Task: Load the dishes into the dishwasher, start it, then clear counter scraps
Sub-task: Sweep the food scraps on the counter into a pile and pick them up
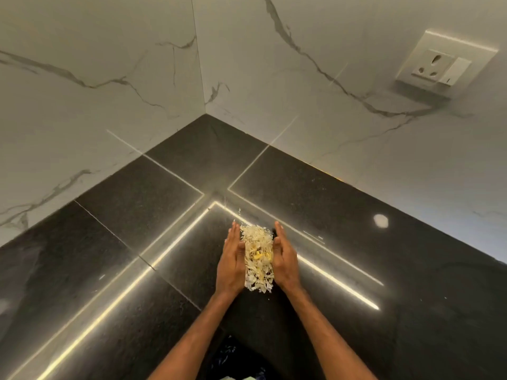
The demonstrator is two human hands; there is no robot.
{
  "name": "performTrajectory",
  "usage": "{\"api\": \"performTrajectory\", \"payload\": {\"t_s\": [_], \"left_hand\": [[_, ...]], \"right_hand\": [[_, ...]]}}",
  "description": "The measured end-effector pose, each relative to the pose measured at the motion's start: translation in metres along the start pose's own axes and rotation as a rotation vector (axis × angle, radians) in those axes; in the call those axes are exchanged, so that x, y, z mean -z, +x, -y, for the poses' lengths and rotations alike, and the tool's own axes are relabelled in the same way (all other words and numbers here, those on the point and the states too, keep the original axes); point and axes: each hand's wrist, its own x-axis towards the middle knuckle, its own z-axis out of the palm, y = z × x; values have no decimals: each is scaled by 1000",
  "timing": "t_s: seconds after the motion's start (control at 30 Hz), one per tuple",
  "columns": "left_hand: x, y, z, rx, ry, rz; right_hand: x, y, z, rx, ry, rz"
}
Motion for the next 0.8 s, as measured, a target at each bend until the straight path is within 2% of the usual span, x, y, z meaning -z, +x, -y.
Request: {"api": "performTrajectory", "payload": {"t_s": [0.07,0.23,0.37,0.43,0.53,0.63,0.73,0.8], "left_hand": [[20,14,-3,-11,63,-11],[56,80,13,-151,468,220],[56,103,13,-167,600,420],[47,90,12,-193,585,475],[46,58,17,-168,420,476],[61,36,24,-32,256,396],[75,36,27,69,119,227],[83,42,25,76,145,159]], "right_hand": [[15,15,4,1,0,23],[34,69,20,49,-245,384],[22,90,15,164,-379,549],[16,84,9,224,-395,588],[25,71,4,230,-305,640],[38,79,5,153,-179,605],[31,114,13,191,-272,594],[18,138,22,274,-387,656]]}}
